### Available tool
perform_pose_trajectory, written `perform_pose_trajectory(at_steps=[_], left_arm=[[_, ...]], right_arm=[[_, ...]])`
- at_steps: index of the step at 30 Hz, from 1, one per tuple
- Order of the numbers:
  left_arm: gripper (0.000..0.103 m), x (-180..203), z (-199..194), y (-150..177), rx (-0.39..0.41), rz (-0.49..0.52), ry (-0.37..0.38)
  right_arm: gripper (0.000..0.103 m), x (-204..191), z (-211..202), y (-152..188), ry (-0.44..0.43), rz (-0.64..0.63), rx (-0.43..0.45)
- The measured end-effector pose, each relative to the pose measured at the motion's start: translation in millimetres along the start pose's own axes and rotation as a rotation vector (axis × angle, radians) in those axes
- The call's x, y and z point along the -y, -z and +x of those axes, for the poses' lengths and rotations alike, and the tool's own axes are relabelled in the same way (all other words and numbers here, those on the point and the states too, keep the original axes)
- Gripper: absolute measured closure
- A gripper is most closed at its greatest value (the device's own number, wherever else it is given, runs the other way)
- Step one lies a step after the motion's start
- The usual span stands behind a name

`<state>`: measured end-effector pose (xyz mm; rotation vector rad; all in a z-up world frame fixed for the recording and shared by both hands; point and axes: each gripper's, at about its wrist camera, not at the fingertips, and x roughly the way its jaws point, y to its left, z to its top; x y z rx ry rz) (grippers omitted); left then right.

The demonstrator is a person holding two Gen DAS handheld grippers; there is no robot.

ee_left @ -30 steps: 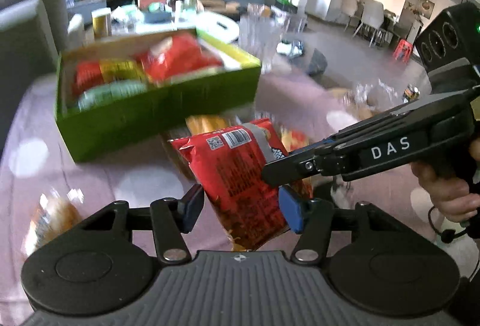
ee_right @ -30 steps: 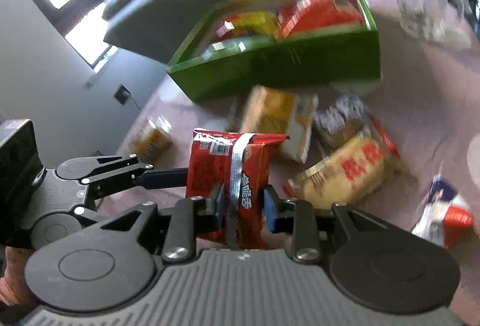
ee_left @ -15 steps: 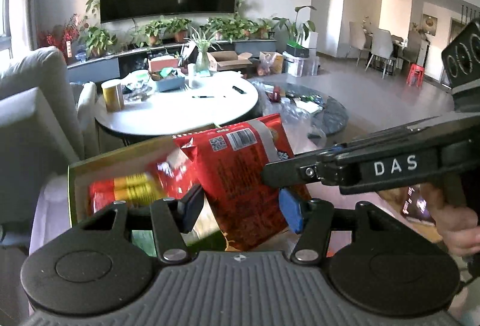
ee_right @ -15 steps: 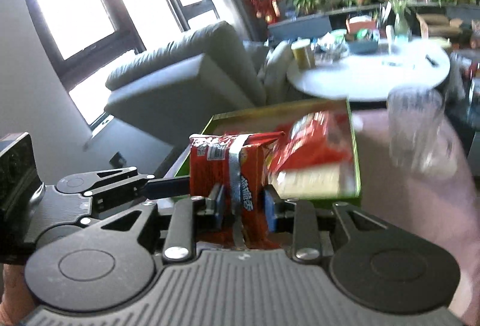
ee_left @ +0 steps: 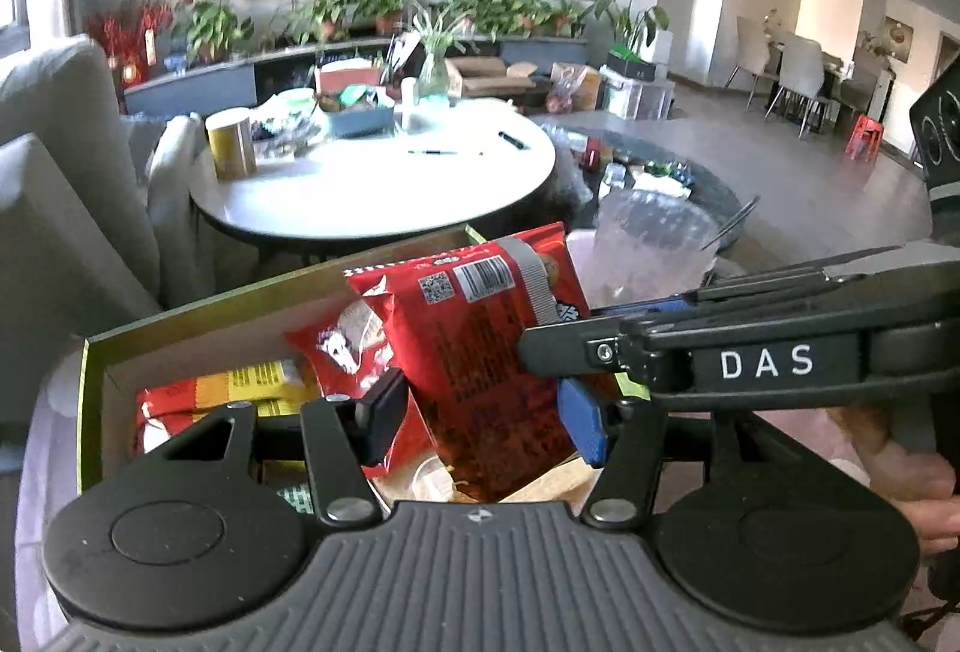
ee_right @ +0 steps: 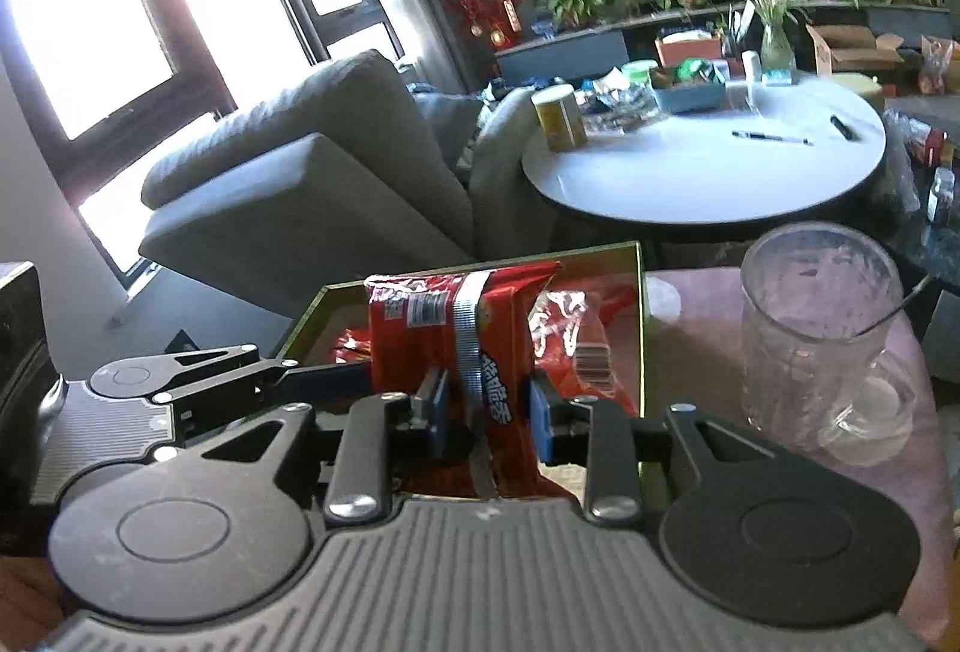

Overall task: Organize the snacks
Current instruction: 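Carry the red striped packet with the right gripper over the box, then open the right gripper to drop the striped packet into the box, then move the right gripper back over the remaining snacks on the table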

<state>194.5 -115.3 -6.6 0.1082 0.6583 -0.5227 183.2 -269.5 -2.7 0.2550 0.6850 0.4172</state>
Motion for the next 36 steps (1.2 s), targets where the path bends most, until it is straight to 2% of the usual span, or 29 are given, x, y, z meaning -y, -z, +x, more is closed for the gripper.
perform_pose_trajectory(at_steps=[11, 14, 15, 18, 23, 27, 32, 36], left_arm=[[0.047, -4.5, 20.1, 13.7, -0.098, -0.044, 0.045], [0.043, -1.3, 13.6, 15.0, -0.094, -0.031, 0.035], [0.039, -1.0, 8.9, 16.1, -0.087, -0.029, 0.028], [0.033, -2.8, -9.0, 21.0, -0.06, -0.028, 0.007], [0.029, -6.9, -46.2, 39.8, -0.028, -0.038, -0.008], [0.029, -7.3, -66.3, 66.8, -0.038, -0.043, -0.019], [0.029, 0.4, -71.5, 96.0, -0.093, -0.04, -0.002], [0.029, 9.3, -73.5, 107.8, -0.102, -0.013, 0.01]], right_arm=[[0.09, 6.3, 19.1, 13.0, 0.027, 0.039, -0.088], [0.09, 4.4, 15.5, 15.2, 0.052, 0.038, -0.096], [0.09, 3.6, 11.4, 16.3, 0.063, 0.036, -0.086], [0.082, 2.7, -0.8, 18.1, 0.088, 0.036, -0.053], [0.08, -5.8, -30.8, 30.4, 0.02, 0.039, -0.038], [0.076, -20.1, -44.2, 48.1, -0.021, -0.002, -0.059], [0.071, -28.9, -40.4, 69.9, -0.039, -0.014, -0.132], [0.069, -27.8, -35.9, 77.5, -0.02, 0.0, -0.161]])
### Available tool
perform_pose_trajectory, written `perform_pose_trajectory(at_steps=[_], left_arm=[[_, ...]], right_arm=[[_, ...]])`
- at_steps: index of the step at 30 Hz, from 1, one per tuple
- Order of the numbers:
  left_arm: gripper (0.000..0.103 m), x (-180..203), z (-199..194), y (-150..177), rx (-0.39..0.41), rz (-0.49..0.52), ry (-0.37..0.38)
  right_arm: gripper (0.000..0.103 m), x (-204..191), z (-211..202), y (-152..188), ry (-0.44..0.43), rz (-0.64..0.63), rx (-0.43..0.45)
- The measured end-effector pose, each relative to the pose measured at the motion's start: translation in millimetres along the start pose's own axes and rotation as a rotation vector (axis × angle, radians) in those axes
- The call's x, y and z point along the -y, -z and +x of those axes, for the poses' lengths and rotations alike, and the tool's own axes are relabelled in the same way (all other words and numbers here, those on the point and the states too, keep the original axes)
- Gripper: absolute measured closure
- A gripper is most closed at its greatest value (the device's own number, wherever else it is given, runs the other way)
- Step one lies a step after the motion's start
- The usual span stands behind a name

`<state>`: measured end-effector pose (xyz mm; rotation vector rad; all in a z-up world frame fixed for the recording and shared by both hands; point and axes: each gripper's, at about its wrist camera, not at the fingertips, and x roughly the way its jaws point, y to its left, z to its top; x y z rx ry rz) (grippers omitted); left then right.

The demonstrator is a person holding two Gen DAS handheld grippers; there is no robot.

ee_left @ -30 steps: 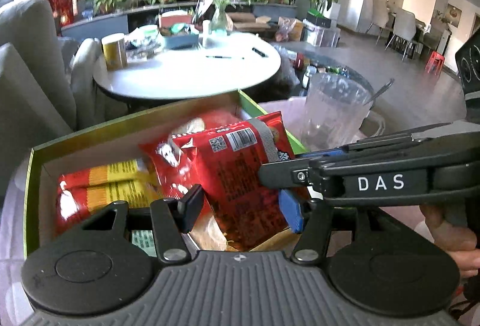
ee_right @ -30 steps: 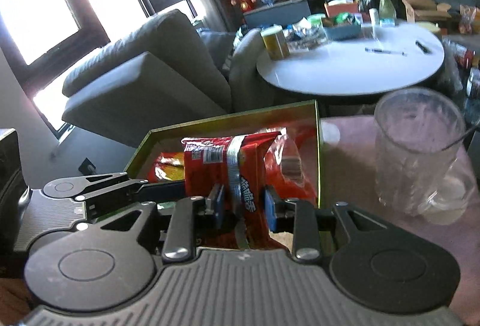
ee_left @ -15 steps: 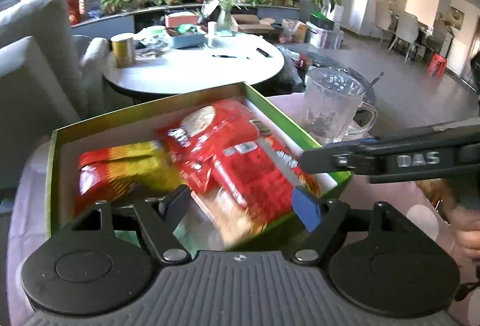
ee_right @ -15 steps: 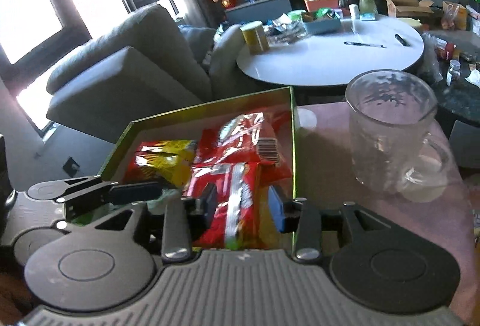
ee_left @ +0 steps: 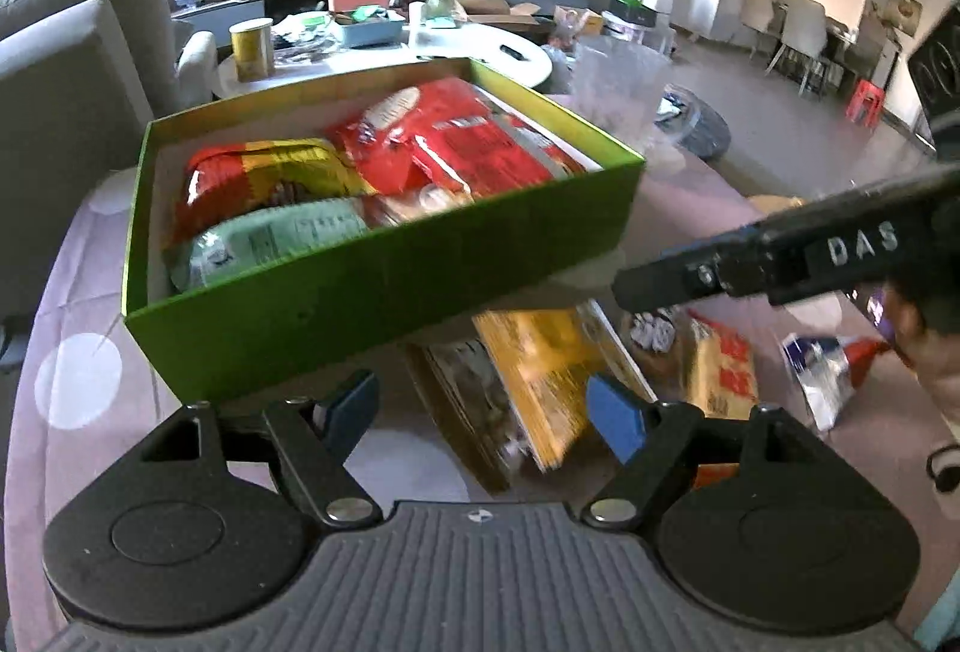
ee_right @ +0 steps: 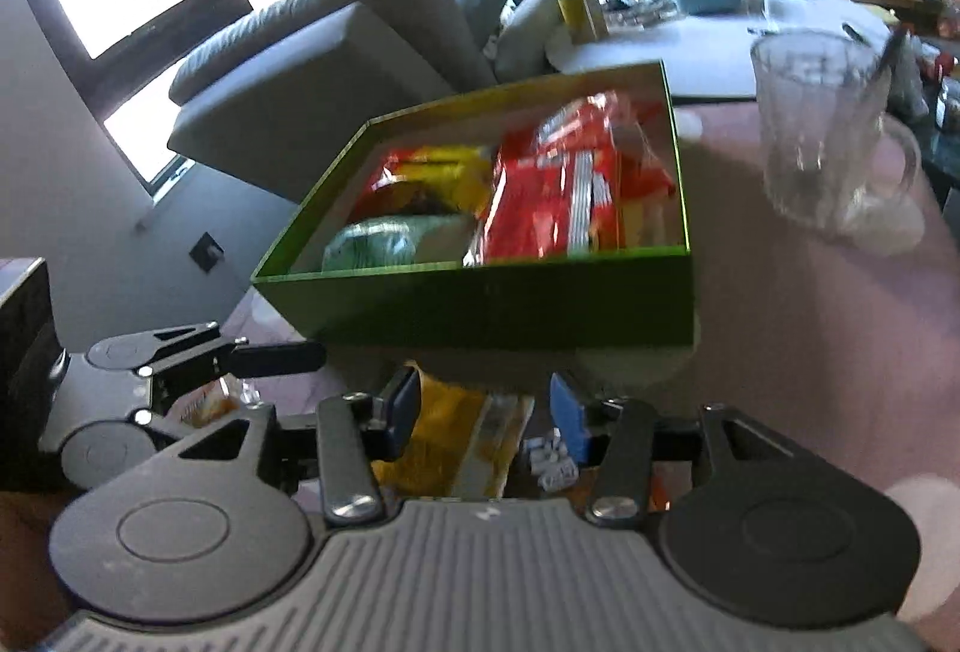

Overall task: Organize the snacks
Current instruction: 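Move the right gripper back over the remaining snacks on the table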

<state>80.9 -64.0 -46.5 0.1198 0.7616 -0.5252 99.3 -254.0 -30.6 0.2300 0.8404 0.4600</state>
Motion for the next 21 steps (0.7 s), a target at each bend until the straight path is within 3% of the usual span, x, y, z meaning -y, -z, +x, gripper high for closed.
perform_pose_trajectory(at_steps=[4, 16, 21], left_arm=[[0.028, 7.1, 0.7, 3.5, 0.007, 0.036, 0.016], [0.026, 6.8, 10.7, 15.4, -0.035, 0.044, 0.008], [0.026, 4.2, 15.1, 20.1, -0.055, 0.026, 0.02]], right_arm=[[0.063, 2.1, -3.4, 4.6, 0.029, 0.009, -0.008], [0.056, 1.0, 4.2, 19.0, -0.01, 0.057, -0.059], [0.042, -4.3, 10.0, 20.3, -0.027, 0.055, -0.075]])
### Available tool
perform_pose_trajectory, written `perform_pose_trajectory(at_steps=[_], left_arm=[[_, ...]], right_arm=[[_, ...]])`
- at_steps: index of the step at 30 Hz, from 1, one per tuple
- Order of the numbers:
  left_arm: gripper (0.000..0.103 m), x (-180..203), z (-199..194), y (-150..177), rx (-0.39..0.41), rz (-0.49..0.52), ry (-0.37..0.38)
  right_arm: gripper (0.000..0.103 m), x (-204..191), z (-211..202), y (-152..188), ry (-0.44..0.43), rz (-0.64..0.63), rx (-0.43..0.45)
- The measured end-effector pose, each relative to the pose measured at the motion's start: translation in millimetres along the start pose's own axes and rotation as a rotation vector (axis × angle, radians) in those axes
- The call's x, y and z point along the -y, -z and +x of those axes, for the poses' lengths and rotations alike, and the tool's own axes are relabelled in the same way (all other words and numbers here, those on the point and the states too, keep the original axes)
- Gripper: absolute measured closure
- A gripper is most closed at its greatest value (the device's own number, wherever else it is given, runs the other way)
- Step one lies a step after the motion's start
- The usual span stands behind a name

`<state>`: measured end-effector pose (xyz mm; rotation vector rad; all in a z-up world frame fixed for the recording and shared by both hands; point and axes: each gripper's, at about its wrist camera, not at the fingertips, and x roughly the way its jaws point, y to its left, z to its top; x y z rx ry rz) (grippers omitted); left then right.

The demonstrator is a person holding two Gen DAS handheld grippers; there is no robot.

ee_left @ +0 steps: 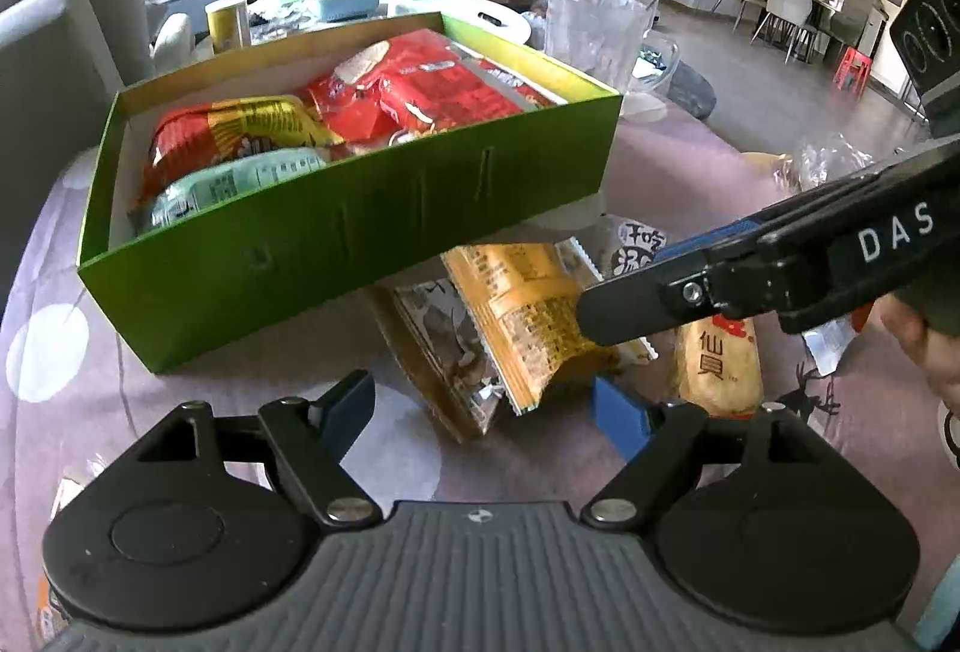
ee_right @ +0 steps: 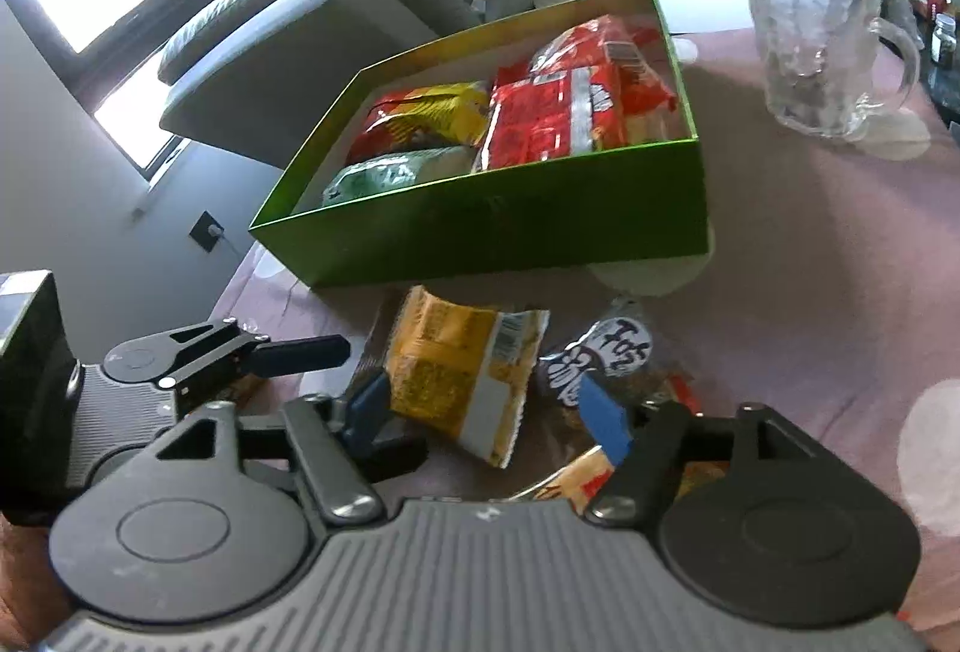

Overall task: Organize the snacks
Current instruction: 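Move the right gripper back over the remaining snacks on the table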

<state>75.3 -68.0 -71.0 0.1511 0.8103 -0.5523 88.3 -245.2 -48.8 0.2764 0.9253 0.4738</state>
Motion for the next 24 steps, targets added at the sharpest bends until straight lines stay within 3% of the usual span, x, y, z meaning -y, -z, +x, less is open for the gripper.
perform_pose_trajectory(at_steps=[4, 13, 19, 24], left_arm=[[0.026, -1.9, 3.7, 0.5, -0.006, -0.026, 0.028], [0.026, -4.2, -8.8, 3.3, 0.017, -0.042, 0.017], [0.026, -13.5, -34.9, 7.1, 0.064, -0.034, -0.032], [0.021, -41.3, -72.0, 11.0, 0.133, -0.09, -0.138]], right_arm=[[0.036, -5.5, 4.8, -0.5, 0.007, -0.005, -0.001], [0.036, -5.3, 0.6, -6.2, 0.012, -0.006, 0.033], [0.036, 6.6, -19.7, -9.4, 0.046, 0.011, 0.086], [0.036, 15.4, -38.8, -12.2, 0.083, 0.013, 0.131]])
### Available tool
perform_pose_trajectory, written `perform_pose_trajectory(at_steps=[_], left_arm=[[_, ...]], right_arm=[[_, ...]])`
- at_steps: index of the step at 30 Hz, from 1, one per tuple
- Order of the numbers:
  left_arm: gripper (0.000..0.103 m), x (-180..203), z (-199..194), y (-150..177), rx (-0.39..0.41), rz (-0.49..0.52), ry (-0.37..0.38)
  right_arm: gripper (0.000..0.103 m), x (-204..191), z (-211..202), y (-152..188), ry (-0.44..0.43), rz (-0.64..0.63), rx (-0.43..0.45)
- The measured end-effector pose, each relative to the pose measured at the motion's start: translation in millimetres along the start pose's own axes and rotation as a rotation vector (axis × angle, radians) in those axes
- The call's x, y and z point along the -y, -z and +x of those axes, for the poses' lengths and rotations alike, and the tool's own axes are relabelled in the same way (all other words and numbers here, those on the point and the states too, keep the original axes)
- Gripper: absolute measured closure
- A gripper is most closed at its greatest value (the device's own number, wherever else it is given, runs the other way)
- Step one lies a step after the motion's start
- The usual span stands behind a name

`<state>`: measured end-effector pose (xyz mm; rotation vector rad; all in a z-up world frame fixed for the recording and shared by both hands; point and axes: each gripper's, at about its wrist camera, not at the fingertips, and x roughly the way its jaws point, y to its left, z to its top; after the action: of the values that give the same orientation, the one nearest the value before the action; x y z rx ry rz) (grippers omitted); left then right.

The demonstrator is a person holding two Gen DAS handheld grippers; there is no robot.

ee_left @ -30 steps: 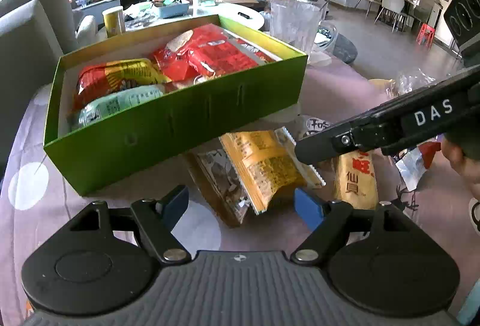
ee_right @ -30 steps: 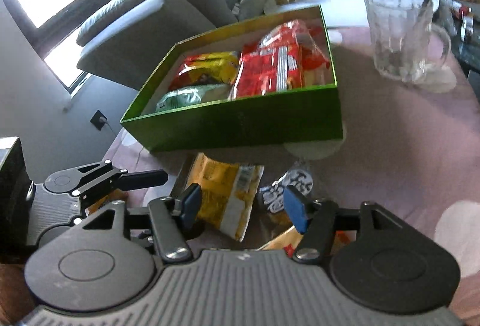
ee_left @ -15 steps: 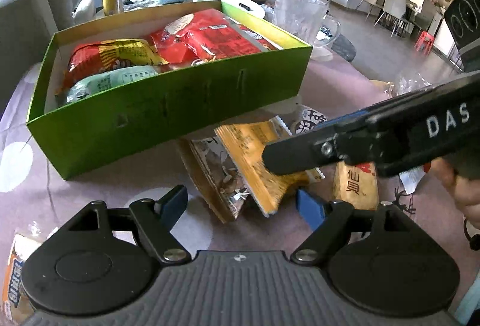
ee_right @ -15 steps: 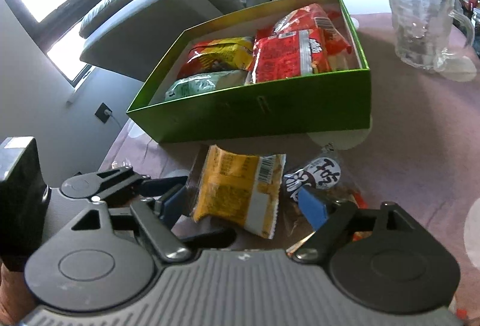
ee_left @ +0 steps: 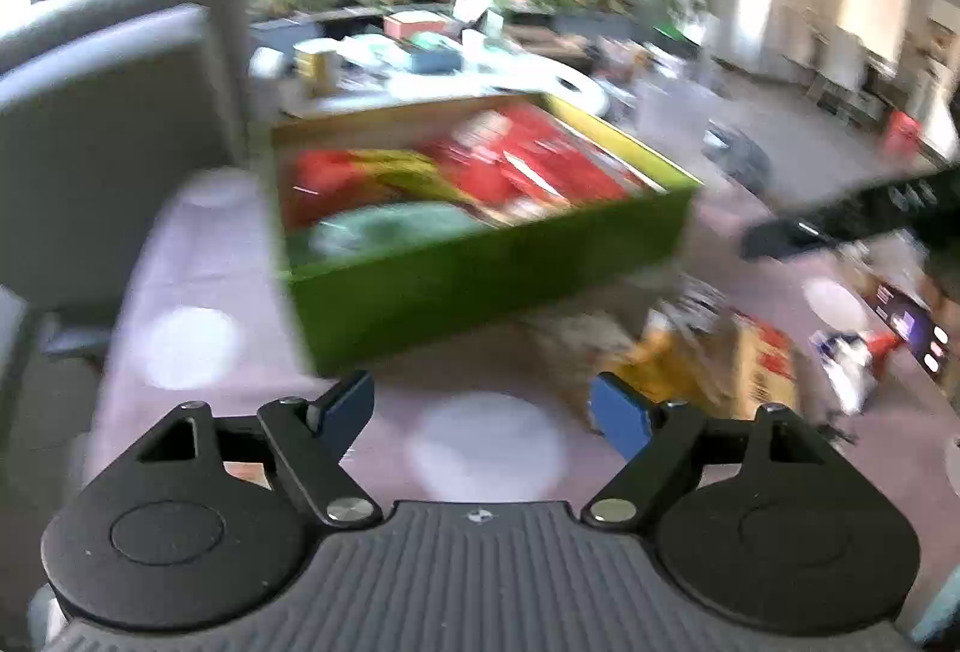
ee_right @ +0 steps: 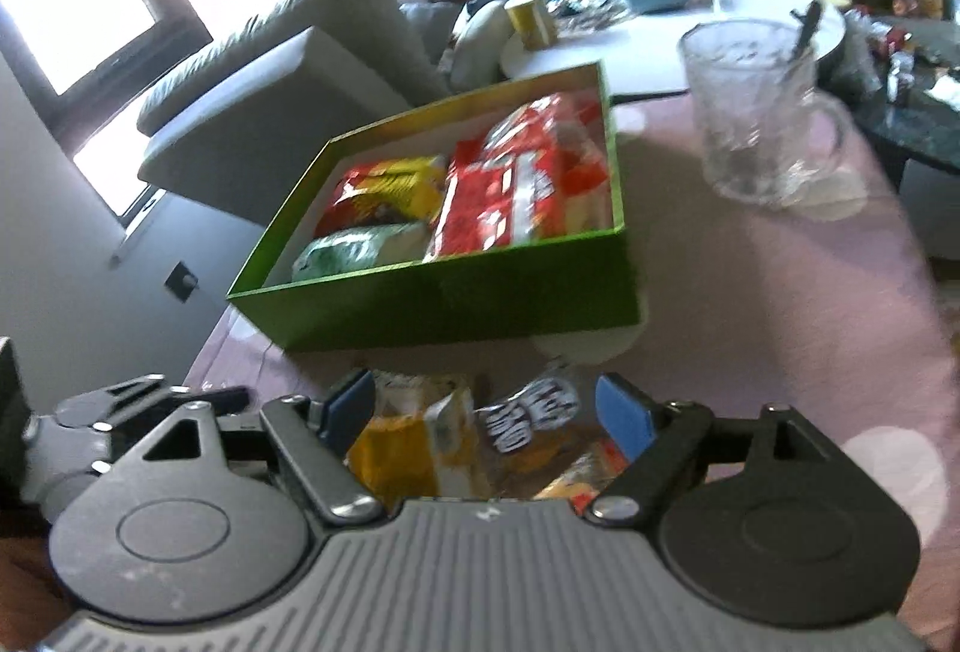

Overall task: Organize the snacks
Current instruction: 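Move the right gripper back over the remaining snacks on the table, then grasp the sachima bread packet with the left gripper while the right grasps the Wangwang packet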

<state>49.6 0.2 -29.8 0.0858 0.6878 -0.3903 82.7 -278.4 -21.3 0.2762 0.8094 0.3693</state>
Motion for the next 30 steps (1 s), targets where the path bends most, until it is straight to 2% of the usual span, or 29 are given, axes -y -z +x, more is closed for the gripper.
perform_pose_trajectory(at_steps=[3, 7, 12, 17, 20, 23, 26, 30], left_arm=[[0.018, -22.2, -15.1, 3.1, 0.025, -0.035, -0.091], [0.016, -41.0, -20.7, 18.0, -0.008, -0.065, -0.161], [0.016, -42.7, -3.8, 35.4, -0.093, -0.041, -0.168], [0.019, -38.8, 8.7, 39.7, -0.116, 0.002, -0.183], [0.028, -42.5, 12.2, 43.4, -0.129, -0.025, -0.167], [0.042, -48.7, 17.3, 46.8, -0.138, -0.066, -0.166], [0.061, -51.9, 13.7, 47.7, -0.127, -0.093, -0.168], [0.062, -55.2, 10.0, 48.8, -0.122, -0.134, -0.152]], right_arm=[[0.036, 4.3, -7.6, 1.8, 0.015, -0.009, 0.007], [0.036, 7.8, -7.3, 9.5, 0.043, -0.013, -0.01], [0.036, 7.2, -9.2, 19.1, 0.052, -0.012, -0.022], [0.035, -1.1, -13.9, 27.5, 0.059, -0.031, -0.037], [0.034, -7.6, -12.5, 37.9, 0.063, -0.028, -0.066], [0.034, -16.2, -5.6, 51.3, 0.073, 0.001, -0.111], [0.034, -24.4, -0.2, 59.8, 0.14, 0.003, -0.117], [0.034, -20.3, 10.3, 57.7, 0.223, 0.061, -0.11]])
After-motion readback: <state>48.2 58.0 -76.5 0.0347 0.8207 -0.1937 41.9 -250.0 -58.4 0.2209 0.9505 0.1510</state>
